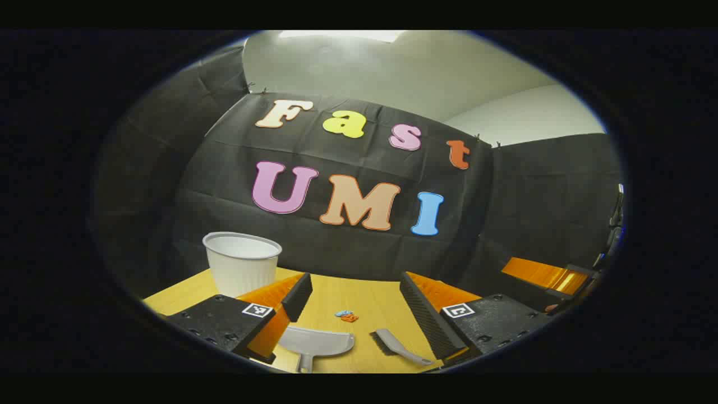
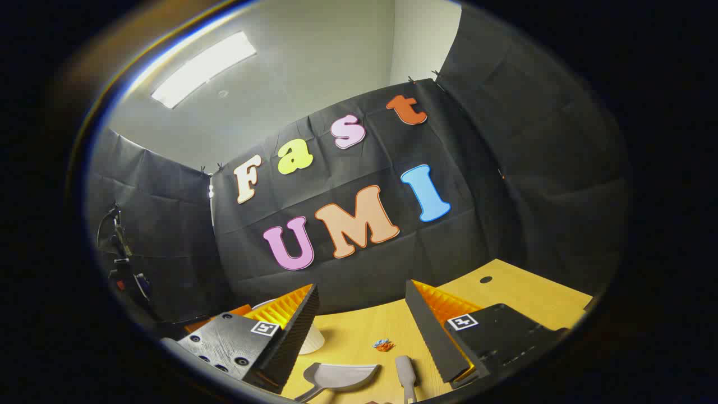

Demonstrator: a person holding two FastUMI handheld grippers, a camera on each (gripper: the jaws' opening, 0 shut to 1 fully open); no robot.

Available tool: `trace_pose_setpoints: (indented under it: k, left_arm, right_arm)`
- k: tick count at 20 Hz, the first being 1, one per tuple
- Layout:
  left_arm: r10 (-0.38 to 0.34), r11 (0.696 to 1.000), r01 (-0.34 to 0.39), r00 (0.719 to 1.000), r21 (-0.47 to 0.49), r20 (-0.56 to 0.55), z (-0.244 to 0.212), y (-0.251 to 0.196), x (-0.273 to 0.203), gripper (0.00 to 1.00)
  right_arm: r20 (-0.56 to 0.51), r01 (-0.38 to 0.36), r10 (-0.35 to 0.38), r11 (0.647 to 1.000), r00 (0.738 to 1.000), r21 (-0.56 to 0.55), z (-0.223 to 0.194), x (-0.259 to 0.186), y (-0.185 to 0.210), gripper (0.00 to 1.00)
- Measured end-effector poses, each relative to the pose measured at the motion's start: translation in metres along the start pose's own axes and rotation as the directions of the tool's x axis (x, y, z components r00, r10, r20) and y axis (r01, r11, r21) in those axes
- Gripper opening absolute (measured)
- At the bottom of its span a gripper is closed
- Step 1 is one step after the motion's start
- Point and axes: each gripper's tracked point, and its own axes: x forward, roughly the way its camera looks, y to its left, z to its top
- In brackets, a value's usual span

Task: Pick up the small broom and dustpan from the desktop, sweep the trash into the dustpan with the broom, and then empty the trash into the garbage bin.

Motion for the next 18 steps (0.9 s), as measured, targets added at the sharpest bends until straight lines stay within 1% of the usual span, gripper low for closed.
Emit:
trace_pose_setpoints:
  k: [2, 3, 8, 9, 10, 13, 16, 17, 18]
  left_arm:
    - [0.001, 1.0, -0.001, 1.0, 0.01, -0.006, -0.001, 0.0, 0.001, 0.95]
    - [0.0, 1.0, 0.0, 1.0, 0.014, -0.009, -0.001, 0.0, 0.0, 0.93]
    - [-0.008, 1.0, 0.008, 1.0, 0.025, -0.001, 0.002, 0.001, -0.003, 0.93]
    - [-0.008, 1.0, 0.008, 1.0, 0.026, 0.0, 0.004, 0.002, -0.003, 0.92]
    - [-0.006, 1.0, 0.006, 1.0, 0.026, 0.0, 0.003, 0.003, -0.003, 0.95]
    - [-0.007, 1.0, 0.007, 1.0, 0.015, -0.007, 0.002, 0.003, -0.005, 0.95]
    - [-0.012, 1.0, 0.012, 1.0, 0.002, -0.014, 0.0, 0.002, -0.004, 0.92]
    - [-0.018, 1.0, 0.018, 1.0, -0.001, -0.013, 0.0, 0.001, -0.005, 0.92]
    - [-0.022, 1.0, 0.022, 1.0, -0.005, -0.01, 0.001, 0.001, -0.005, 0.94]
  right_arm:
    - [-0.005, -0.004, 0.004, 1.0, 1.0, 0.003, -0.003, 0.0, 0.002, 0.92]
    - [-0.008, -0.005, 0.005, 1.0, 1.0, 0.004, -0.004, 0.0, 0.003, 0.92]
    - [-0.023, -0.012, 0.012, 1.0, 1.0, 0.008, -0.008, 0.003, 0.011, 0.92]
    - [-0.024, -0.013, 0.013, 1.0, 1.0, 0.007, -0.008, 0.002, 0.012, 0.92]
    - [-0.025, -0.015, 0.015, 1.0, 1.0, 0.003, -0.008, 0.003, 0.014, 0.92]
    - [-0.032, -0.018, 0.018, 1.0, 0.999, -0.005, -0.009, 0.001, 0.017, 0.92]
    - [-0.036, -0.011, 0.011, 1.0, 0.999, -0.006, -0.009, -0.002, 0.018, 0.92]
    - [-0.028, -0.005, 0.005, 1.0, 1.0, -0.008, -0.008, -0.002, 0.016, 0.92]
    - [-0.023, -0.001, 0.0, 1.0, 1.0, -0.011, -0.006, -0.002, 0.015, 0.92]
